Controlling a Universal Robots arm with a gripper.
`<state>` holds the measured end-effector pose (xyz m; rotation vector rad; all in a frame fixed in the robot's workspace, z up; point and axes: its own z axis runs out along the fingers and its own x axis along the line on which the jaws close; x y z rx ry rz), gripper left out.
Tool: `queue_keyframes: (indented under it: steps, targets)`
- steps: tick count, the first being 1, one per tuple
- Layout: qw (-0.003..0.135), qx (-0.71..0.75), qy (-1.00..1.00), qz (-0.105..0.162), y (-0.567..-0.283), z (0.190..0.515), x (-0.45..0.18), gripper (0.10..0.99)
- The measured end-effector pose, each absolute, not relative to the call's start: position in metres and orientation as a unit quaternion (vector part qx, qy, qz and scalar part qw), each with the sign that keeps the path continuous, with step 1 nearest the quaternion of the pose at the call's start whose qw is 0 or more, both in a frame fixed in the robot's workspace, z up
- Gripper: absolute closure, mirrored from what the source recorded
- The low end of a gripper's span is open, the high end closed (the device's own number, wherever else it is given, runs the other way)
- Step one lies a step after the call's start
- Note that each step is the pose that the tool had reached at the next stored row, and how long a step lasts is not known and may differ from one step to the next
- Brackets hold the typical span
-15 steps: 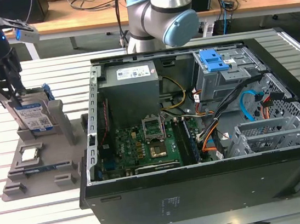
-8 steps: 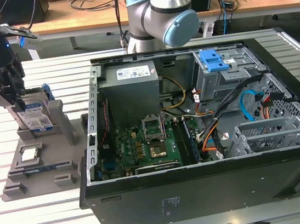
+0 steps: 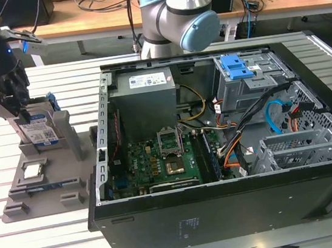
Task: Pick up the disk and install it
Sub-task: 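Pick up the disk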
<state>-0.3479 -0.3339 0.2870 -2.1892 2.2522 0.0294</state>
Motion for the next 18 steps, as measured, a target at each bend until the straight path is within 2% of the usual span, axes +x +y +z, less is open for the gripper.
queue_keyframes:
  steps: [4, 14, 15, 16, 18]
  targets:
    - [0.008, -0.697, 0.717, 0.002, -0.334, 0.287, -0.348, 0.545]
    - [0.007, -0.698, 0.716, 0.002, -0.338, 0.287, -0.355, 0.545]
    - [0.007, -0.698, 0.716, 0.002, -0.339, 0.287, -0.355, 0.722]
    - [0.007, -0.698, 0.716, 0.002, -0.338, 0.306, -0.355, 0.722]
    - [0.007, -0.698, 0.716, 0.002, -0.337, 0.318, -0.355, 0.722]
